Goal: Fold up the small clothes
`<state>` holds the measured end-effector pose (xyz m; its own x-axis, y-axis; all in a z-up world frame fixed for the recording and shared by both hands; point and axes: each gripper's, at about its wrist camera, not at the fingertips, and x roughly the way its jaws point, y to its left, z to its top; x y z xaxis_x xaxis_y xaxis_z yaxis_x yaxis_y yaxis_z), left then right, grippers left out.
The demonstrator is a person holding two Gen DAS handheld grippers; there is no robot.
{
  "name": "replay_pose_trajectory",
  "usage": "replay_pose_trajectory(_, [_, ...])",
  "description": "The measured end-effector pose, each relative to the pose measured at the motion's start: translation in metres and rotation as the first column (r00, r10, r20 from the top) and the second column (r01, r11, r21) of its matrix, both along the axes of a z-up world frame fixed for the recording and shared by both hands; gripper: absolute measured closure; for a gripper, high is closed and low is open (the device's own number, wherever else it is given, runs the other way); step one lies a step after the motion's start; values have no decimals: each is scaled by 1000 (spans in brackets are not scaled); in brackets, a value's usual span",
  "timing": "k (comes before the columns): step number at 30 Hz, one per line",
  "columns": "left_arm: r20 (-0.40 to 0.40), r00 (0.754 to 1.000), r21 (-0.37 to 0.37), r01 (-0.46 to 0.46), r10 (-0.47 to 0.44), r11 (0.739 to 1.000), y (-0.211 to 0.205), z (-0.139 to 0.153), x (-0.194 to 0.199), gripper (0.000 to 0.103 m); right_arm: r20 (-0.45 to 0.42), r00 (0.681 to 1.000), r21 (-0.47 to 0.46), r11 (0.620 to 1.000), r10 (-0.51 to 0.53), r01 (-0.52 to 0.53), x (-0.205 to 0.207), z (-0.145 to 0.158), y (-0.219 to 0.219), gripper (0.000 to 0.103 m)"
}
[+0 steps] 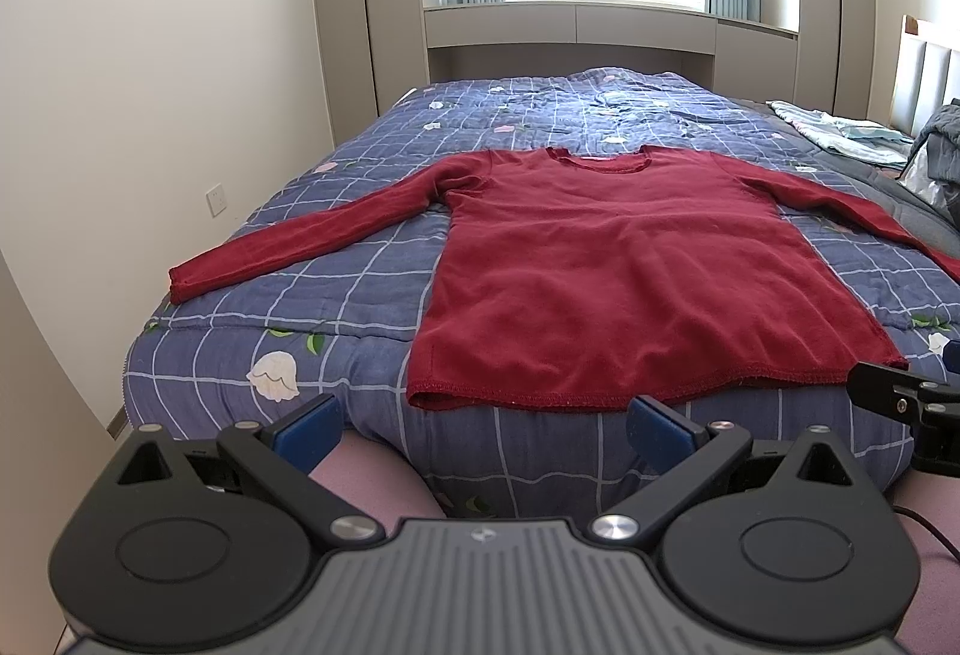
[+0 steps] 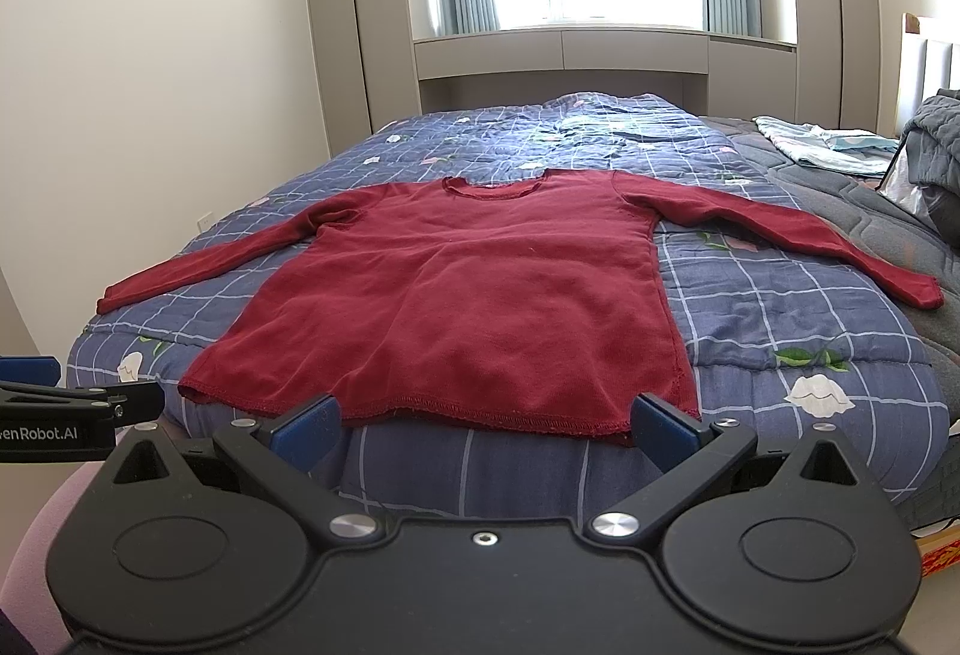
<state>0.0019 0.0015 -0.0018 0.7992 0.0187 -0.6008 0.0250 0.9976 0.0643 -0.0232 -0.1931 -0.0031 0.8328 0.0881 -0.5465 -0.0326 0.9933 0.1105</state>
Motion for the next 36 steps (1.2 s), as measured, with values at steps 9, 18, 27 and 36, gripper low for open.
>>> replay_pose_trajectory(9, [-15, 1000, -5, 3, -3, 1000, 1, -4, 3, 0, -4, 1000, 0, 1000, -4, 4, 1, 0, 0, 0])
replay_pose_trajectory(18, [-30, 999, -50, 34, -35, 998, 6, 8, 30, 0, -50, 998, 18, 999, -37, 37, 17, 3, -11, 0])
replay_pose_trajectory(27, [35, 995, -37, 99, -98, 994, -29, 38, 104, 0, -8, 993, -9, 993, -120, 120, 46, 31, -37, 0])
replay_pose_trajectory(36, [29, 990, -8, 139, -139, 990, -82, 45, 185, 0, 1, 987, -24, 986, -163, 163, 110, 32, -80, 0])
